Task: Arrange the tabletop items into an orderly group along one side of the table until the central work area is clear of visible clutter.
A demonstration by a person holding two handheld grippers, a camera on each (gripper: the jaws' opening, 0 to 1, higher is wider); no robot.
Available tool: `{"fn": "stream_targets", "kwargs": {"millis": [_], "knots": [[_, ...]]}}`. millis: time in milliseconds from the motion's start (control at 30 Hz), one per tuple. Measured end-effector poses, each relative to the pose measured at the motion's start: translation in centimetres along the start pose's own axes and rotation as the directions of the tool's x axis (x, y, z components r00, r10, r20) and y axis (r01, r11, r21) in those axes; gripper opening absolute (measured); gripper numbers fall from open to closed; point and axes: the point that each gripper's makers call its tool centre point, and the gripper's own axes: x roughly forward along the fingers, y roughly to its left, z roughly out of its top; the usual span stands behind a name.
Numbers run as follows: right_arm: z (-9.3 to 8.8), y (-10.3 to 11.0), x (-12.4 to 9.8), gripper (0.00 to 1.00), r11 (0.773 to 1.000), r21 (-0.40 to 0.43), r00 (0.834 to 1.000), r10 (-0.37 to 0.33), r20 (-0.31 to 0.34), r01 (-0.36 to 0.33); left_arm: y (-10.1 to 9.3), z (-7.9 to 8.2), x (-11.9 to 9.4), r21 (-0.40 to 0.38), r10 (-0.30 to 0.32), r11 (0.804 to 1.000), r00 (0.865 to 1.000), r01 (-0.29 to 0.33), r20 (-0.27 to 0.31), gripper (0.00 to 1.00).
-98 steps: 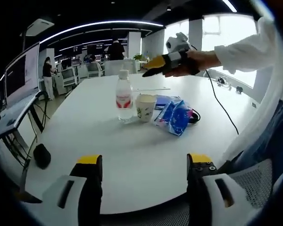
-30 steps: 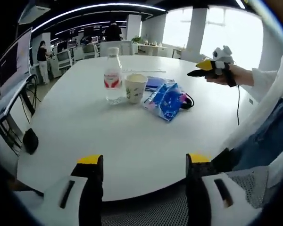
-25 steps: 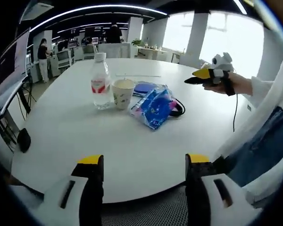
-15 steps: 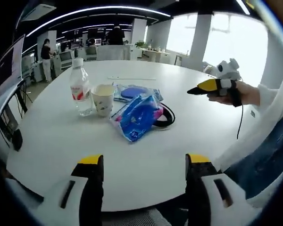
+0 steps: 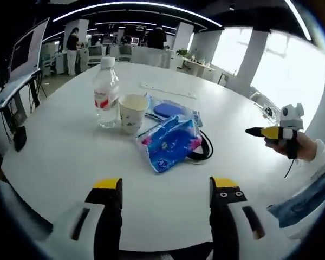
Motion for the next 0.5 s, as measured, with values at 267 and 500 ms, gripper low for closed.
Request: {"fn": "stream_targets", "kwargs": {"millis": [267,500], "knots": [[0.2,-0.1,0.4,0.55,0.998,-0.015,0.998,-0.059,-0.018,0.058,-0.6,0.4,2.9,0.074,-0.025,0.997,0.996,0.031,-0.083,0.62],[1.2,0.1,2.3,0.51,0.997,-0.01,0.997,-0.078,-0.026,0.077,0.1,1.0,4.1,0.083,-0.041,0.995,0.994,0.05,-0.104,0.6]]}}
